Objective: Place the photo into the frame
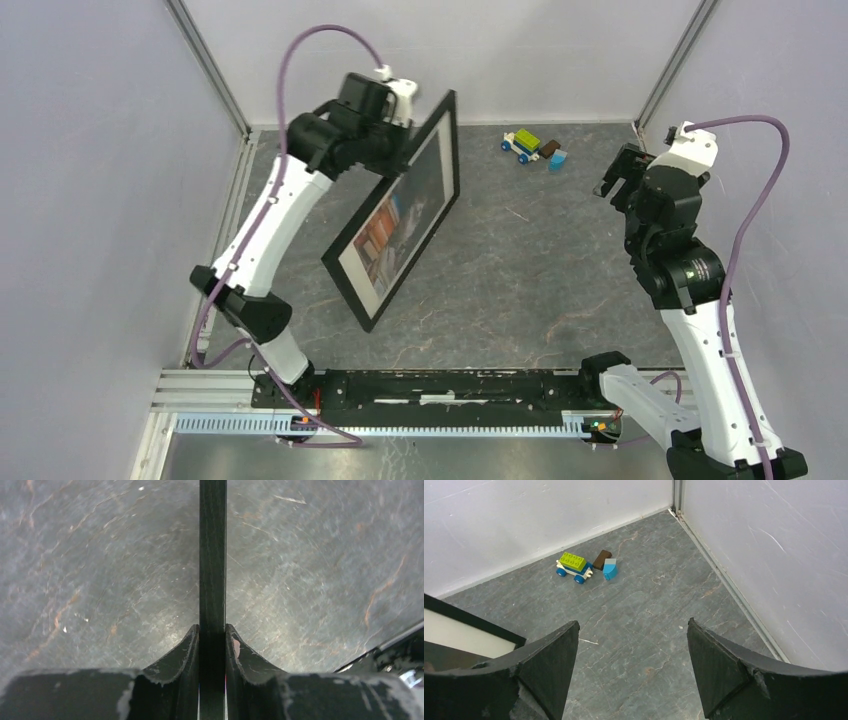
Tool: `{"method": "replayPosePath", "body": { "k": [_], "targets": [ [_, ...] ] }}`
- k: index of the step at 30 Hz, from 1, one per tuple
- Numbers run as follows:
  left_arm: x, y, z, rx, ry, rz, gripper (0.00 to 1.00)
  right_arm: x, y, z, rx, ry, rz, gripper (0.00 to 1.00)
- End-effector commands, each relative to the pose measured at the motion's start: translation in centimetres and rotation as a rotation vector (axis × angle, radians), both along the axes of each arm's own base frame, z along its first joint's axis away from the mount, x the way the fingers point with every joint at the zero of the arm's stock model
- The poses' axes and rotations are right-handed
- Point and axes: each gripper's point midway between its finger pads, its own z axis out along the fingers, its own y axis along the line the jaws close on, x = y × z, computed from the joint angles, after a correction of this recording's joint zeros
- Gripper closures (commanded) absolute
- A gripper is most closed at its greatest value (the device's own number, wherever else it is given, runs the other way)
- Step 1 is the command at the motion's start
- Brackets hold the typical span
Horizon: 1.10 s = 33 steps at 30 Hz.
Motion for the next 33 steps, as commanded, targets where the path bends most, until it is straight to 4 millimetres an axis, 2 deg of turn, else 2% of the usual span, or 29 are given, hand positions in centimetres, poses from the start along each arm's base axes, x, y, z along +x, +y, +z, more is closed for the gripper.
{"method": "replayPosePath", "body": {
  "k": [1, 2, 4, 7, 12, 15, 19, 20, 22, 25, 29, 33],
  "targets": [
    [0.8, 4.4, 0.3, -0.21, 0.085, 0.159, 0.98, 0.4, 0.3, -0.7, 0.009, 0.011, 0.013, 0.16],
    [1.2, 5.5, -0.4, -0.249, 0.107, 0.19, 0.98, 0.5, 0.4, -0.9, 0.012, 0.014, 0.017, 0.16],
    [2.2, 8.3, -0.6, -0.337, 0.111, 0.275, 0.98, 0.7, 0.8, -1.7, 0.018, 0.024, 0.035, 0.16],
    [2.4, 10.8, -1.7, -0.406, 0.112, 0.35, 0.98, 1.3, 1.8, -3.3, 0.028, 0.054, 0.08, 0.16],
    [1.2, 13.9, -5.2, -0.487, 0.153, 0.439, 0.98, 2.7, 6.7, -6.1, 0.036, 0.111, 0.358, 0.16],
    [-0.2, 16.2, -8.8, -0.426, 0.178, 0.508, 0.98, 3.0, 10.1, -8.1, 0.034, 0.155, 0.562, 0.12],
    [-2.2, 19.3, -14.5, -0.266, 0.229, 0.604, 0.98, 2.5, 14.7, -12.4, 0.114, 0.251, 0.821, 0.1],
    [-2.4, 20.7, -15.8, -0.253, 0.238, 0.646, 0.98, 2.3, 15.8, -13.2, 0.146, 0.263, 0.876, 0.1],
    [-2.5, 22.1, -17.3, -0.231, 0.239, 0.687, 0.98, 1.8, 17.5, -15.6, 0.22, 0.297, 0.958, 0.1],
    [-2.0, 23.4, -18.6, -0.191, 0.238, 0.726, 0.98, 1.1, 19.5, -18.1, 0.307, 0.325, 1.037, 0.1],
    [-1.3, 25.3, -19.7, -0.102, 0.232, 0.777, 0.98, 0.2, 21.5, -21.4, 0.339, 0.395, 1.091, 0.09],
    [-1.2, 28.0, -20.9, 0.025, 0.226, 0.85, 0.98, -0.8, 24.2, -23.6, 0.383, 0.457, 1.151, 0.1]
  ]
}}
